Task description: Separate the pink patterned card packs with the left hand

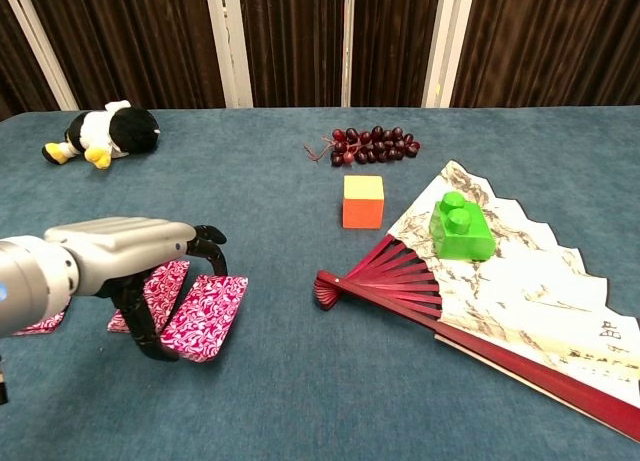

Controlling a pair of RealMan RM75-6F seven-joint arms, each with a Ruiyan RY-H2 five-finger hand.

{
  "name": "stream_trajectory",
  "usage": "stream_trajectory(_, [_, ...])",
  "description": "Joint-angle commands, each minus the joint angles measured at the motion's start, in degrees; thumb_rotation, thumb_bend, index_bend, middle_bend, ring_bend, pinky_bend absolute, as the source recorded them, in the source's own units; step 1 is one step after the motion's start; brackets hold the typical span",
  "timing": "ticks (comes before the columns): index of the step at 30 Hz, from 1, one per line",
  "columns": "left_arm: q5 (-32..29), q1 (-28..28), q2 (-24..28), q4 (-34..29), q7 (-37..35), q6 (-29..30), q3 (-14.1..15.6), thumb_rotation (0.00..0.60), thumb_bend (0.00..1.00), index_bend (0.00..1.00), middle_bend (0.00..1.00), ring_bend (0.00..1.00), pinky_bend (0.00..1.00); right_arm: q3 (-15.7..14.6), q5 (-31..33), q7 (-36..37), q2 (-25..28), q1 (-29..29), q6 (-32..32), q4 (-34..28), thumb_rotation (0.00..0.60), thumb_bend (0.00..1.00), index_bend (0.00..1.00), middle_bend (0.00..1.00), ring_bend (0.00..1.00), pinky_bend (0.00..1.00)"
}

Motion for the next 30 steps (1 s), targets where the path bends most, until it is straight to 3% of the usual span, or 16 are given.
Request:
stream_trajectory(1, [-1.59,-0.84,-1.60,1.30,1.18,0.13,-0.79,0.600,0.24,0.24,0.00,0.00,0.00,-0.04,-0.10,-0.03,0.08,-0.05,0.10,-0.02,0.600,0.37,0.00,0.00,0.00,0.05])
stream_trajectory(3, [-2.48,-1.22,-2.25,1.68,1.94,0.26,-0.98,0.600,0.20,0.09,0.00,0.00,0.00,0.00,-0.11,-0.08,0.10,-0.04,0.15,0.00,0.600,0.37,0.00,0.00,0.00,0.05])
stream_trajectory(5, [-2.97,-1.43,-2.65,1.88,2.47,0.70,-1.14,0.600,0.19,0.02,0.00,0.00,0.00,0.01,-0.10,-0.18,0.07,-0.03,0.14,0.02,0.600,0.37,0.00,0.00,0.00,0.05])
stream_trajectory(12, [-2.26,-0.92,-1.28,-0.06,1.06,2.29,-2.24,0.600,0.19,0.00,0.00,0.00,0.00,-0.08,-0.30,-0.17,-0.06,-0.02,0.19,0.17,0.600,0.37,0.00,0.00,0.00,0.05])
stream_trajectory(16, [1.36,0.71,2.94,-4.06,-1.53,4.11,-2.09,0.600,0.19,0.00,0.00,0.00,0.00,-0.08,-0.23,-0.12,0.01,-0.06,0.18,0.17,0.600,0.37,0.00,0.00,0.00,0.05])
stream_trajectory(18, [8.87,4.31,9.37,-7.70,-4.16,9.21,0.48,0.600,0.19,0.00,0.00,0.00,0.00,-0.07,-0.21,-0.21,0.01,-0.09,0.24,0.20,0.600,0.37,0.00,0.00,0.00,0.05])
stream_trajectory(22, [20.68,9.69,16.86,-8.66,-10.31,13.54,5.96,0.600,0.19,0.00,0.00,0.00,0.00,-0.07,-0.30,-0.65,-0.11,-0.07,0.31,0.24,0.600,0.37,0.00,0.00,0.00,0.05])
stream_trajectory(30, [35.76,19.56,24.43,-2.20,-19.94,23.63,13.07,0.600,0.13,0.00,0.00,0.00,0.00,0.04,-0.49,-2.25,-0.43,-0.24,1.05,0.24,0.600,0.37,0.00,0.00,0.00,0.05])
